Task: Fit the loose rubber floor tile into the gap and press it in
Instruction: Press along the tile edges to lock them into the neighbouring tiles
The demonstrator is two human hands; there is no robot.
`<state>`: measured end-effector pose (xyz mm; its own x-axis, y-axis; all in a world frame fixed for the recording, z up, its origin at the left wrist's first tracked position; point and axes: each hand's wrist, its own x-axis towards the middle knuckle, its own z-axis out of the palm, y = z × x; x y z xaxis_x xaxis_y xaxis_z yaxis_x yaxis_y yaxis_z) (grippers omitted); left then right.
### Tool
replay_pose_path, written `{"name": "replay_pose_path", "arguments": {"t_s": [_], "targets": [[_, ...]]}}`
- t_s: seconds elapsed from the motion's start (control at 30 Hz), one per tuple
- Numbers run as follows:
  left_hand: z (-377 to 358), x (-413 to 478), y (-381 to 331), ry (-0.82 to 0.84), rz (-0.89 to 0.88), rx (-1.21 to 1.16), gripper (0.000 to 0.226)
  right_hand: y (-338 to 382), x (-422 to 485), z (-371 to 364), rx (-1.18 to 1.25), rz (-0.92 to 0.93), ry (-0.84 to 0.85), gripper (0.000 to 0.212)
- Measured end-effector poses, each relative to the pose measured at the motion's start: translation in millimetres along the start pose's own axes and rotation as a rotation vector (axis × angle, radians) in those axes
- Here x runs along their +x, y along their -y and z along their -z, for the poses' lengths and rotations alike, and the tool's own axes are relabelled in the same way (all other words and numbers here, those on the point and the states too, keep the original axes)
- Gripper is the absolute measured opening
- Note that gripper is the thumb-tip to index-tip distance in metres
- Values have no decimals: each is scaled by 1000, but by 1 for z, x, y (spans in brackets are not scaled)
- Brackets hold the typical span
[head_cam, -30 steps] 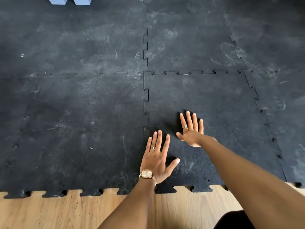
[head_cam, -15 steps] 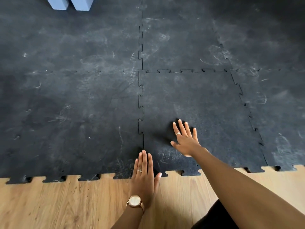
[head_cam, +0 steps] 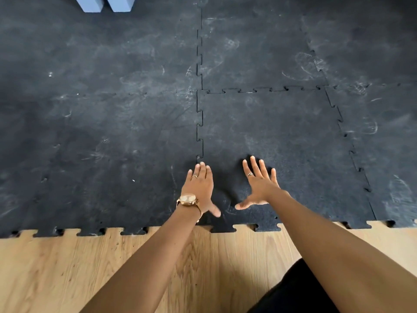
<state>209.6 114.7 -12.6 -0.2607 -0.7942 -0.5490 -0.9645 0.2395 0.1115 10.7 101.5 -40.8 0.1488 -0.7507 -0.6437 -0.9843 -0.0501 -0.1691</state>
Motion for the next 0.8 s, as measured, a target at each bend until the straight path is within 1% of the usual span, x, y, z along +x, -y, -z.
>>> {"name": "replay_pose_path", "arguments": {"t_s": [0.03, 0.07, 0.1, 0.23, 0.33, 0.37, 0.47, 0.53, 0.6, 0.67, 0.7, 0.8], "targets": [[-1, 2, -4, 72, 18, 65, 141, 3, -1, -1, -25, -20, 11, 154], [-4, 3, -8, 116, 39, 128, 150, 5, -1, -2, -44, -42, 24, 160], [-10, 5, -11, 133, 63, 167, 151, 8, -1, -3, -55, -67, 38, 164], [-19, 13, -20, 115, 126, 188, 141, 18, 3, -4, -27, -148, 65, 168], [-15, 16, -16, 176, 106, 238, 147, 21, 4, -4, 37, -193, 18, 170], [-14, 18, -15, 187, 96, 244, 142, 21, 4, -4, 30, -194, 8, 170], [-16, 22, -16, 172, 98, 237, 114, 21, 6, -5, 22, -192, 18, 171], [-20, 28, -19, 136, 120, 210, 105, 19, 9, -4, 50, -194, 14, 172], [-18, 26, -27, 149, 143, 146, 102, 19, 6, 3, 63, -182, 39, 170], [-12, 22, -29, 167, 161, 140, 102, 20, 3, 6, 61, -164, 67, 170], [-9, 23, -27, 183, 160, 157, 106, 22, 3, 9, 60, -161, 76, 170], [-9, 22, -15, 235, 97, 194, 125, 21, 3, 15, 35, -158, 77, 170]]}}
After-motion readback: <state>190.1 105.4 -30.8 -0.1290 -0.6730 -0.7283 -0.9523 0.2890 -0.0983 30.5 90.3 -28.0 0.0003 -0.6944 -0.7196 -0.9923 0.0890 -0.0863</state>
